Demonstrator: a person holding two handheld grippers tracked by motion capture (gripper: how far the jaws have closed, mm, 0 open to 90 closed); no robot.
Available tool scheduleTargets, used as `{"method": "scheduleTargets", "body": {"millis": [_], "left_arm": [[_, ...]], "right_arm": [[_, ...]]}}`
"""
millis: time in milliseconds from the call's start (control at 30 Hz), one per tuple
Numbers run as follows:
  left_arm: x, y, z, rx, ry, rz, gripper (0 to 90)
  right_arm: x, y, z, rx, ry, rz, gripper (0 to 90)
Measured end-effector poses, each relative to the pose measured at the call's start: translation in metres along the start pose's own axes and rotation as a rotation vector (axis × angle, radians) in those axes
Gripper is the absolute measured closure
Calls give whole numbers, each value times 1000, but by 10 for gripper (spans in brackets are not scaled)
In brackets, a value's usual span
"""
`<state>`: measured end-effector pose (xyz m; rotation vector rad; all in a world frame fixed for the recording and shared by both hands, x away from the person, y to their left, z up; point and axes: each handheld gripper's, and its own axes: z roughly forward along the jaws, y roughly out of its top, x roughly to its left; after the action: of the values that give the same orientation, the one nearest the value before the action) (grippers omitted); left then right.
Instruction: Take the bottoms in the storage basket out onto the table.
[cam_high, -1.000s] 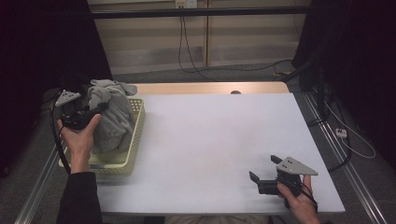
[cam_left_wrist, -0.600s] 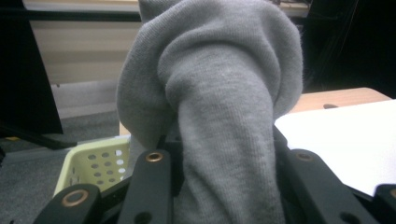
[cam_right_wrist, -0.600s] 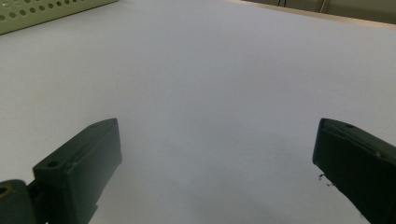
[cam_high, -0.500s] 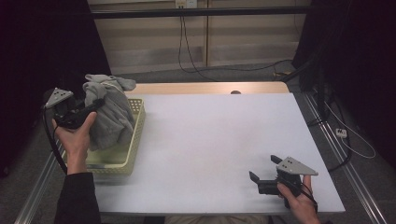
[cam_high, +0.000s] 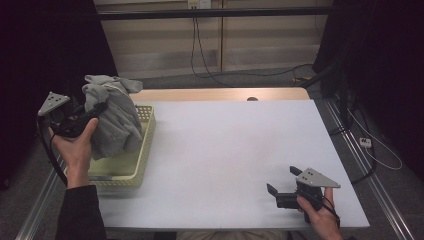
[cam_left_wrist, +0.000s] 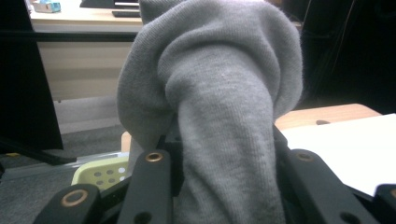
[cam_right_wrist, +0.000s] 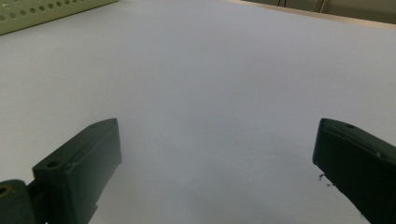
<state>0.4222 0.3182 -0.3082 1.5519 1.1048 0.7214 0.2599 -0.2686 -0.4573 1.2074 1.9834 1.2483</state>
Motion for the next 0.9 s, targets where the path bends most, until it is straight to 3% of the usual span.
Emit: {"method": "scheduleTargets", "body": {"millis": [300, 600, 900], "left_arm": [[-3, 5, -6, -21, -6, -16, 654], [-11, 14, -13, -57, 1, 6, 653], [-21, 22, -19, -75, -31, -3, 652]], "right_arm": [[0, 0, 0, 1, 1, 0, 12], [0, 0, 0, 1, 1, -1, 13], [0, 0, 1, 3, 1, -2, 13]]}}
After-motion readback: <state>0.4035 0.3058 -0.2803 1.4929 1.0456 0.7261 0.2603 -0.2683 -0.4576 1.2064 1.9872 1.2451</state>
